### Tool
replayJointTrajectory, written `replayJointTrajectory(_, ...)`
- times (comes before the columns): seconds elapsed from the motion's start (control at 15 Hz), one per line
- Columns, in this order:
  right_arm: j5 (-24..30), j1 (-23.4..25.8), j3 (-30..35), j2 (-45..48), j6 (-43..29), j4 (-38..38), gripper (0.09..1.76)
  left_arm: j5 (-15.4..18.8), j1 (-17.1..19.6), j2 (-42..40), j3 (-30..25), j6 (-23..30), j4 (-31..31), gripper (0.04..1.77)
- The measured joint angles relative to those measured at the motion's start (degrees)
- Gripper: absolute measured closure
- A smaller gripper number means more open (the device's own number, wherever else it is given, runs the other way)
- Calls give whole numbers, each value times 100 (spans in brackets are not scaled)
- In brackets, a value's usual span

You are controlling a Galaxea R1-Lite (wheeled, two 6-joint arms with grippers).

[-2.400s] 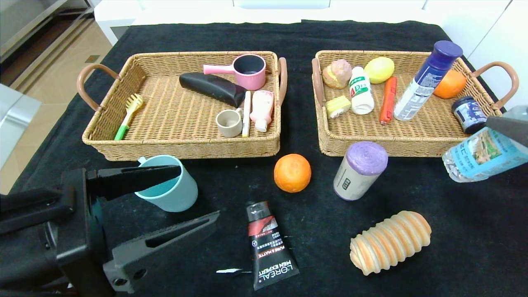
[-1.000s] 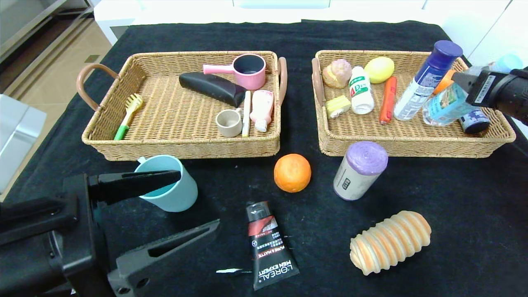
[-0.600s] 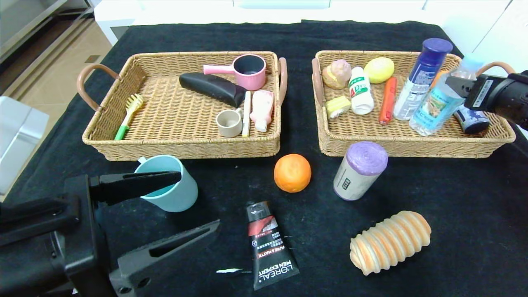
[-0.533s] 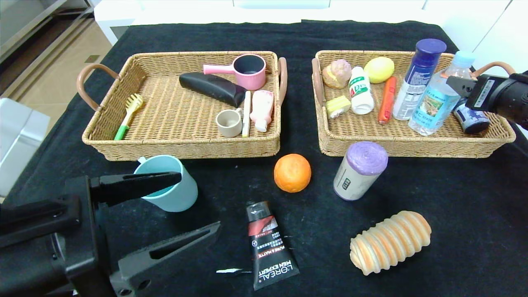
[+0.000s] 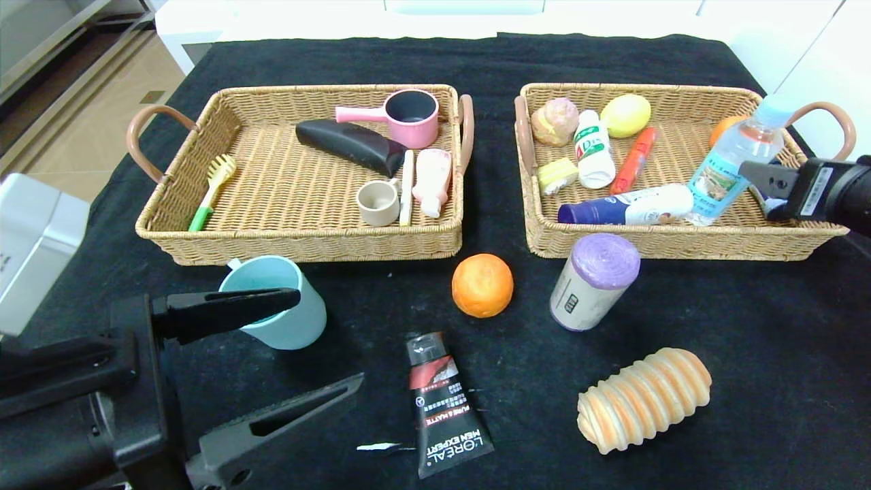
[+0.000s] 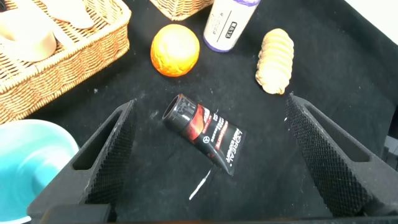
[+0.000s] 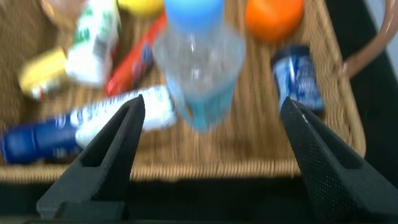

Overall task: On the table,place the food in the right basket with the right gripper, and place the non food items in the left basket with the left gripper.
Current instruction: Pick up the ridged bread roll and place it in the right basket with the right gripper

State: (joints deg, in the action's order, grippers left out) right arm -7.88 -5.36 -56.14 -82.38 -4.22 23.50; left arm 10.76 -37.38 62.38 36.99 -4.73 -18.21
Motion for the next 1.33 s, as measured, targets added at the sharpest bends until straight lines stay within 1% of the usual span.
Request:
replayJointTrajectory(0.07, -289, -94, 41, 151, -5, -494, 23, -2, 0, 2, -5, -4, 2, 9)
replayJointTrajectory(0.13, -697, -246, 55, 311, -32, -862, 22, 0, 0, 2, -9, -9, 2, 9)
replayJointTrajectory(0.27, -1282, -677, 68, 571, -158, -1130, 20, -2, -5, 7, -24, -9, 5, 9)
replayJointTrajectory(0.4, -1670, -1108, 99, 763, -302, -1292, 19, -2, -7, 13, -30, -9, 9, 9)
replayJointTrajectory(0.53, -1860, -1479, 121, 956, -600, -1891, 18, 0, -13, 13, -50, -9, 9, 9)
replayJointTrajectory(0.67, -1882, -1798, 66, 1122, -1246, -2543, 17, -2, -16, 13, -59, -6, 6, 9)
replayJointTrajectory(0.87, -1882, -2052, 11, 1196, -2219, -3229, 16, 0, -16, 11, -61, -9, 6, 9)
replayJointTrajectory(1.13, -1841, -2358, -11, 945, -3693, -3910, 15, 0, -16, 11, -68, -9, 6, 9)
replayJointTrajectory(1.2, -1681, -2406, -12, 837, -4007, -4007, 15, 0, -13, 13, -69, -9, 6, 9)
replayJointTrajectory(1.33, -1174, -2452, -37, 686, -4363, -4167, 15, 0, -16, 18, -77, -9, 6, 9)
